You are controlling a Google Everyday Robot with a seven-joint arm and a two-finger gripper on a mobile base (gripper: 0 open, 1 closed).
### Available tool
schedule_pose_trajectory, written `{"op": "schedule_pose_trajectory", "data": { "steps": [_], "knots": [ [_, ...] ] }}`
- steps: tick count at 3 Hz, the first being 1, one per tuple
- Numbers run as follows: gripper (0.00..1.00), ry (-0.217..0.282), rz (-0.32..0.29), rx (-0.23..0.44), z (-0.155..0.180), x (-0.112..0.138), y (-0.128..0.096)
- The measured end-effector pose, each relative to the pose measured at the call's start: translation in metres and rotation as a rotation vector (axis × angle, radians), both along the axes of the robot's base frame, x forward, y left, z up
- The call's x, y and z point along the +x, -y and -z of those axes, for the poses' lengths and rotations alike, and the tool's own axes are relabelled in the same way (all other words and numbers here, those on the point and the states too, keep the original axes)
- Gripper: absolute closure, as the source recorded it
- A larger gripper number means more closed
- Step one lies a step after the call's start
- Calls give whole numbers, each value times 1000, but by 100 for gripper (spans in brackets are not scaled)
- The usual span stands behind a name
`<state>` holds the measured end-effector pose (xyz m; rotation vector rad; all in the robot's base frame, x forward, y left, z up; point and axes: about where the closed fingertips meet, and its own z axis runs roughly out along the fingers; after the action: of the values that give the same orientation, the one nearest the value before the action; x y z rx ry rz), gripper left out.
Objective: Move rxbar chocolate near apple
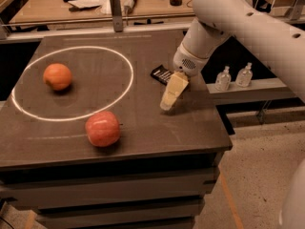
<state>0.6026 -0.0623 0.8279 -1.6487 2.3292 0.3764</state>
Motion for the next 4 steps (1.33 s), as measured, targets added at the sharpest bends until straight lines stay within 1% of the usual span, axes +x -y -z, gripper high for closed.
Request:
{"op": "schedule_pose_trajectory", "data": {
  "steps": [1,2,3,4],
  "knots": [
    [36,-36,-7,10,7,3,1],
    [66,-40,-8,12,3,4,1],
    [90,-40,-8,12,-5,4,1],
    [100,-40,-9,12,-6,4,1]
  ]
}}
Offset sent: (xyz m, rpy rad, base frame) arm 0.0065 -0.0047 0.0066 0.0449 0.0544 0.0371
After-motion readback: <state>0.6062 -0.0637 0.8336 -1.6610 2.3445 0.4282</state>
